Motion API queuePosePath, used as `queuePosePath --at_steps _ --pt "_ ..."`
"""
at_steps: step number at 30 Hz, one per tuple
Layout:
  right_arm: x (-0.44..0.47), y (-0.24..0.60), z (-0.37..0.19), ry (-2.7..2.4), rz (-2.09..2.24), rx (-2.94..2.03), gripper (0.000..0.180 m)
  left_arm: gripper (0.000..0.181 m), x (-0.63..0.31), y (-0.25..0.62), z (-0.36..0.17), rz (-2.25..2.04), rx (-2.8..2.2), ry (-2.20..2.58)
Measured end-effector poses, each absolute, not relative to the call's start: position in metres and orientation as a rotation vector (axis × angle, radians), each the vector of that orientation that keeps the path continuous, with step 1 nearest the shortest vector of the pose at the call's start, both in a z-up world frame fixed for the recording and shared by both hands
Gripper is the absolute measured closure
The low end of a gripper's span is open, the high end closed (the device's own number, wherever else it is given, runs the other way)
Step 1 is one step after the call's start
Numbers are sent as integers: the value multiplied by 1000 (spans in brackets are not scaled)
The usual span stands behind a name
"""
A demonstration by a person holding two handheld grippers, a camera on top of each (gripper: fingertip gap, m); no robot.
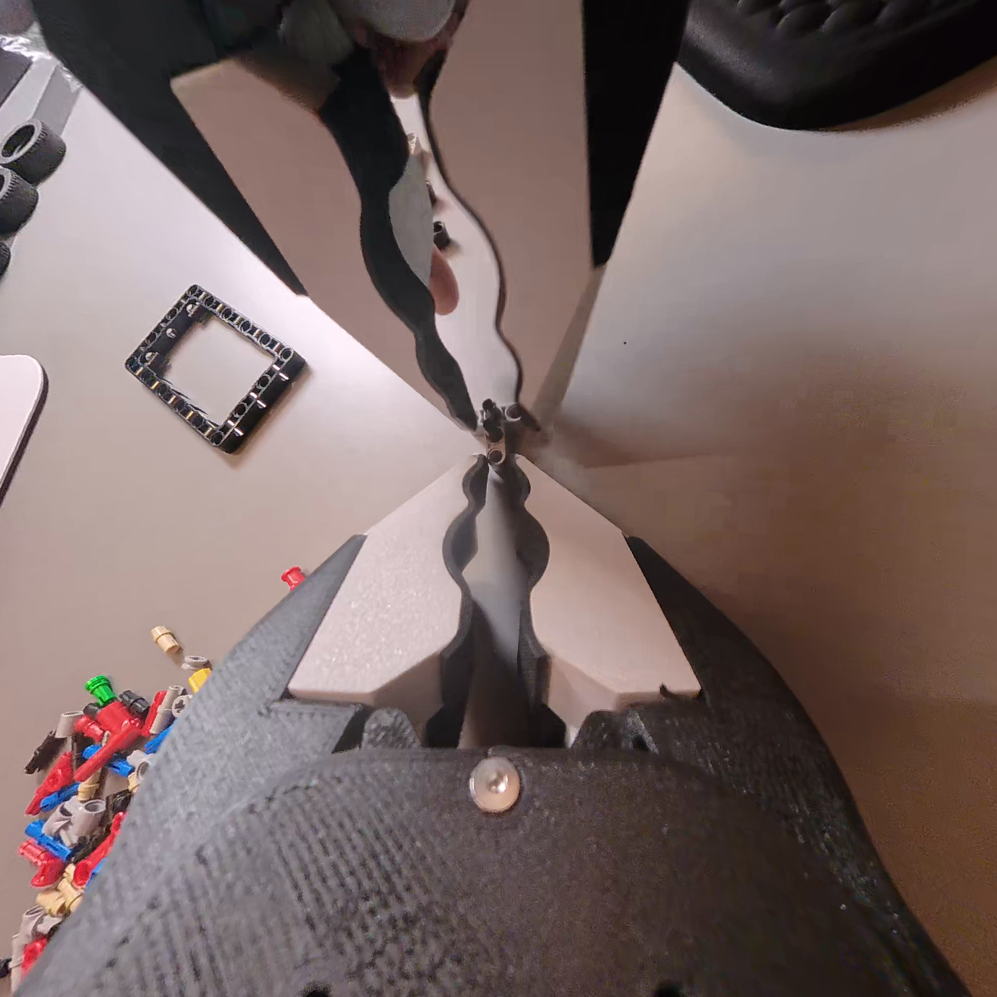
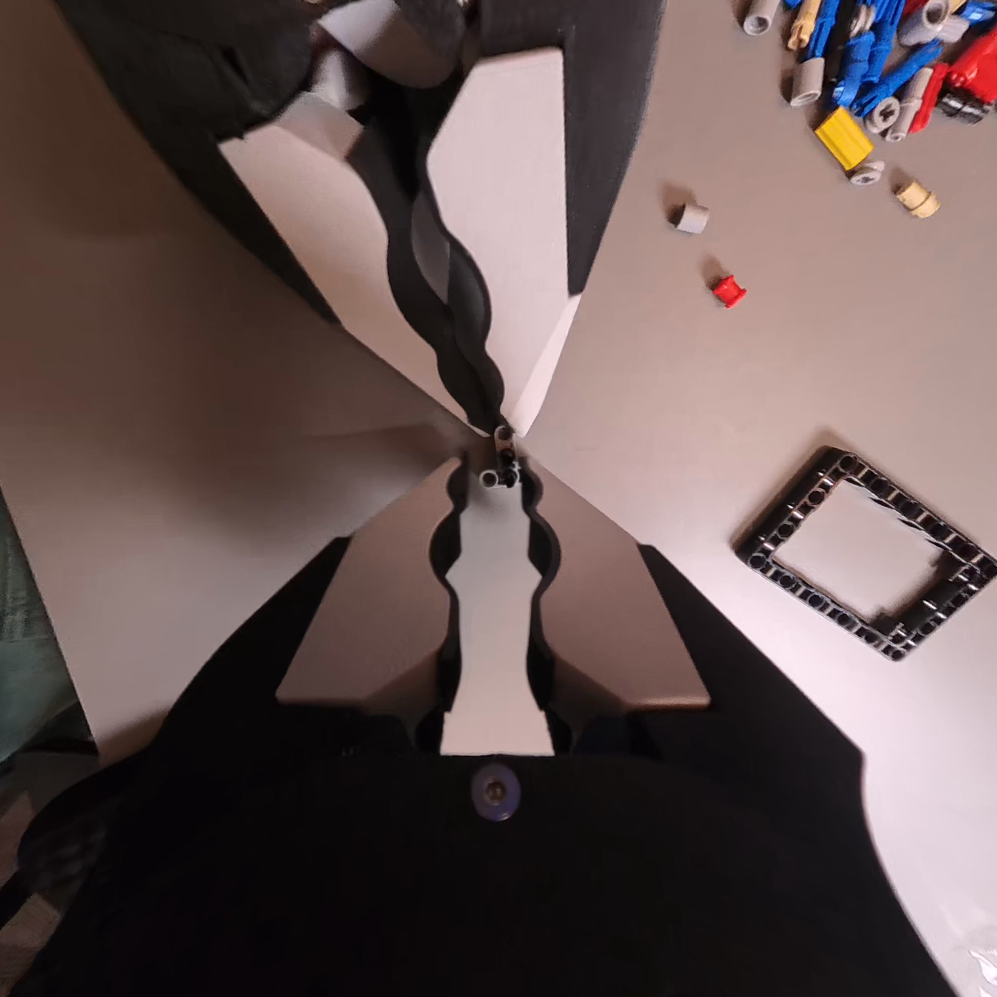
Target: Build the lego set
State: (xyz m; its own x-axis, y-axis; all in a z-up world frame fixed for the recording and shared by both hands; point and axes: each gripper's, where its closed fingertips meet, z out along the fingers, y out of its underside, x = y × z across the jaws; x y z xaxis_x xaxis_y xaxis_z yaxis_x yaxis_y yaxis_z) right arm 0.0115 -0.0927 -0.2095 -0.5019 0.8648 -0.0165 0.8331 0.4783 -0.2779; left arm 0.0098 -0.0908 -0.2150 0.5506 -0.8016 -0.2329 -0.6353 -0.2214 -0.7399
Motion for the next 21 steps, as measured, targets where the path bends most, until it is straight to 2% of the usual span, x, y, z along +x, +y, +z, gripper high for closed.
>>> queuePosePath --at_steps 2,8,21 --pt "12 -94 -204 -2551 449 -1483 158 175 10 -91 -215 -250 -1944 1164" --pt "7 -90 -207 -2419 535 -1481 176 175 10 -91 -215 -253 -1944 1168" --pt "7 -91 -209 -2463 494 -1448 178 175 11 -91 -215 -252 -1943 1168"
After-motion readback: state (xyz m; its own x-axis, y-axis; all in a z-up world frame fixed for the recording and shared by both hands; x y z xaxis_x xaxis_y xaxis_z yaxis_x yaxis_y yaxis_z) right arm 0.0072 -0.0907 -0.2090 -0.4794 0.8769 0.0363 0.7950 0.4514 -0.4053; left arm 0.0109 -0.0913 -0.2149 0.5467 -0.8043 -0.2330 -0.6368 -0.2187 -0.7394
